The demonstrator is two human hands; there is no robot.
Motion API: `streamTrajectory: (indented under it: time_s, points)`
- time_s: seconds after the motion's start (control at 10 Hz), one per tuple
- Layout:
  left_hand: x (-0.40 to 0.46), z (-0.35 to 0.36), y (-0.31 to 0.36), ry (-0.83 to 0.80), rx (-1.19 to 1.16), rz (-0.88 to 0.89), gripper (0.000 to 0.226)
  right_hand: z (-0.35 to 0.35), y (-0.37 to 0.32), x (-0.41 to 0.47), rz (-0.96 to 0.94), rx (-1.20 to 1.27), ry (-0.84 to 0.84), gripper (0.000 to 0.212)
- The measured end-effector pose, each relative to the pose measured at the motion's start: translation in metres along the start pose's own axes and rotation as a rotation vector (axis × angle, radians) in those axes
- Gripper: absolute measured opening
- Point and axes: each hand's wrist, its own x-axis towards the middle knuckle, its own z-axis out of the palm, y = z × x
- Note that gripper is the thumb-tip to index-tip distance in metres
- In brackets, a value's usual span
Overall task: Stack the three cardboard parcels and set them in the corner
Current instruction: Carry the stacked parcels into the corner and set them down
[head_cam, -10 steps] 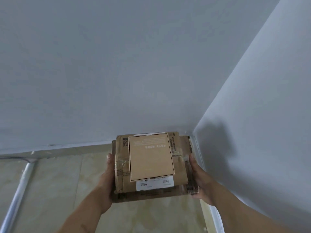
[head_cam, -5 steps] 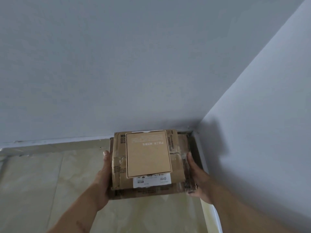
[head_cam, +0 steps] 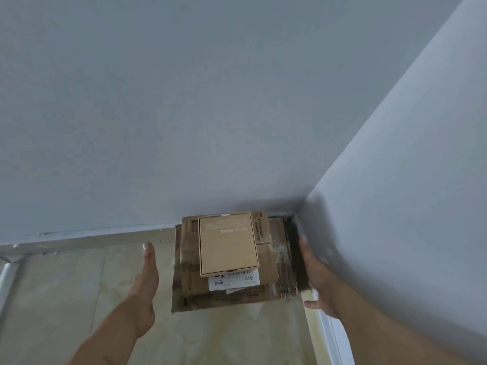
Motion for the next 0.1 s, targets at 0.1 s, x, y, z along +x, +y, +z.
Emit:
streamTrajectory:
  time_s: [0.1]
  points:
    - [-0.0451,-0.0224,0.0192,0.005,-0.018,0.052,0.125,-0.0081,-0.0193,-0.0647,-0.056,0.055,0.018,0.095]
